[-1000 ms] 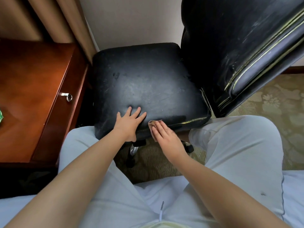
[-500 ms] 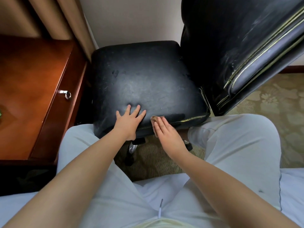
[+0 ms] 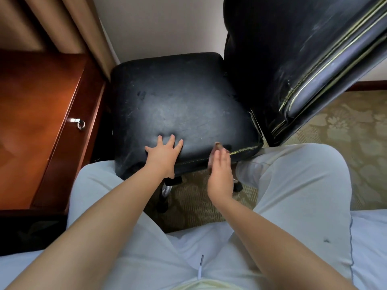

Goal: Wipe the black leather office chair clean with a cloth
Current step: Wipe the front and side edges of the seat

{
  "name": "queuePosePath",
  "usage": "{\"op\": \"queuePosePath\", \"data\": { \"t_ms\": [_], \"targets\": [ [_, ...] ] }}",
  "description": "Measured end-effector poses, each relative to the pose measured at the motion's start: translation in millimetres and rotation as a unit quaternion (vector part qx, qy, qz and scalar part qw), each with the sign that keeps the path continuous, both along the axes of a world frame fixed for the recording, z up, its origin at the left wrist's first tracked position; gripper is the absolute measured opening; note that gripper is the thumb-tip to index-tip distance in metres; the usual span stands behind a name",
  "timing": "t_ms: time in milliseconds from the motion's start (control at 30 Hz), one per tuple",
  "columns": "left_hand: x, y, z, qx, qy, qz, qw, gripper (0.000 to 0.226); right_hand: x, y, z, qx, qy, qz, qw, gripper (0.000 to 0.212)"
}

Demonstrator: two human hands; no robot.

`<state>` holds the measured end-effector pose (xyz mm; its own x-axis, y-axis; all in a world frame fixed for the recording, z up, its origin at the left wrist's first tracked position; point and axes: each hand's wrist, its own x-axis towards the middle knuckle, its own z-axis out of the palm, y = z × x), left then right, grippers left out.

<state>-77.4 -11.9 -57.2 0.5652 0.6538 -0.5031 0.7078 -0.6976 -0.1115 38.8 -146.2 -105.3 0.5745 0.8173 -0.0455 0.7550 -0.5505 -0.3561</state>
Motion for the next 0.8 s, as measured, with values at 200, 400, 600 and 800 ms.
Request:
{"op": "queuePosePath", "data": {
  "t_ms": [200,400,600,800],
  "targets": [
    [9.6,-2.5,0.8,0.024,0.022,-0.005,0.999,0.122,-4.5,0.3,-0.1,-0.019,0.021,-0.013,1.0,0.069],
    [19.6,-2.2,1.6,-0.008,0.0,0.029,1.0,0.123,20.0,15.1,3.8,-0.019,0.007,-0.115,0.993,0.064],
    [22.9,-2.8,3.9,0.001,0.025,0.032,0.999,0.126,7.7,18.6,9.3,-0.042,0.04,-0.12,0.991,0.063],
    [37.2,0.6,7.4,-0.014,0.079,0.02,0.997,0.133,22.5,24.1,6.9,-0.013,0.071,-0.159,0.985,0.062]
  ]
}}
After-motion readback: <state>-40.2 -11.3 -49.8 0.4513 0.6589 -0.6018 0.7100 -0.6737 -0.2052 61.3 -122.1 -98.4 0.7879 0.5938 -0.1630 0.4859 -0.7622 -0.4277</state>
